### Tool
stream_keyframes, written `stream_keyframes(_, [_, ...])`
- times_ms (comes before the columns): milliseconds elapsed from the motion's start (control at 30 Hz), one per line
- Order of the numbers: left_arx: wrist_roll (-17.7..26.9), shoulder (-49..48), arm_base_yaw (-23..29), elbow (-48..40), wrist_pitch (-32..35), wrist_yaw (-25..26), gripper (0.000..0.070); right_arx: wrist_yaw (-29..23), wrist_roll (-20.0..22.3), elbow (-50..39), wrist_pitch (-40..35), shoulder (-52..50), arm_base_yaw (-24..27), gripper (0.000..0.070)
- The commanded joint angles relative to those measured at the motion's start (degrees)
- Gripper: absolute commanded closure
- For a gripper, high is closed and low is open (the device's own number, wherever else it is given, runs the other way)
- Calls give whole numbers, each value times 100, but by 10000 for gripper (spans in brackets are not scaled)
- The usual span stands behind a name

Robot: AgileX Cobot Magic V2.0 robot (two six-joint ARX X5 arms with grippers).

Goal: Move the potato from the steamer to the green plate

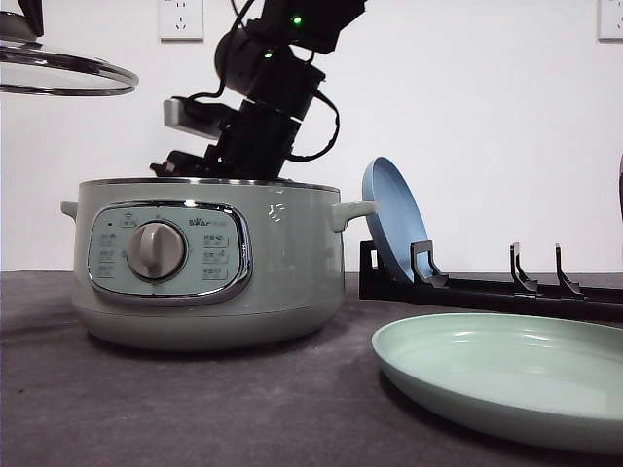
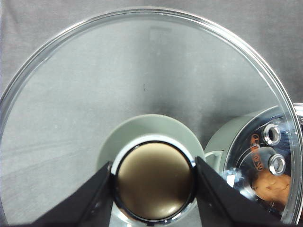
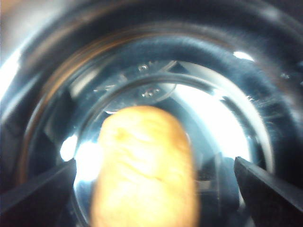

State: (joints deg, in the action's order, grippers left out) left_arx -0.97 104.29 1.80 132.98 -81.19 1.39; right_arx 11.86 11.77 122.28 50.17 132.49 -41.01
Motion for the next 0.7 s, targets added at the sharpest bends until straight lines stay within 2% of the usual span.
stream_keyframes(0, [-13, -116, 4, 163, -155, 6, 700, -3, 50, 153, -31, 135, -102, 30])
stream_keyframes(133, [-13, -114, 4, 104, -153, 7, 700, -13, 36, 153, 51, 176, -132, 159])
stream_keyframes(300, [-11, -114, 5, -22, -143, 7, 700, -37, -67, 151, 194, 231, -133, 377])
stream_keyframes(367, [-8, -114, 7, -78, -125, 7, 700, -37, -98, 155, 179, 230, -133, 428])
stream_keyframes(467, [-7, -114, 7, -118, -78, 7, 700, -48, -131, 287, 259, 209, -124, 464])
stream_keyframes(667, [-7, -114, 7, -119, -26, 7, 700, -145, -157, 1328, 1098, 126, -84, 466])
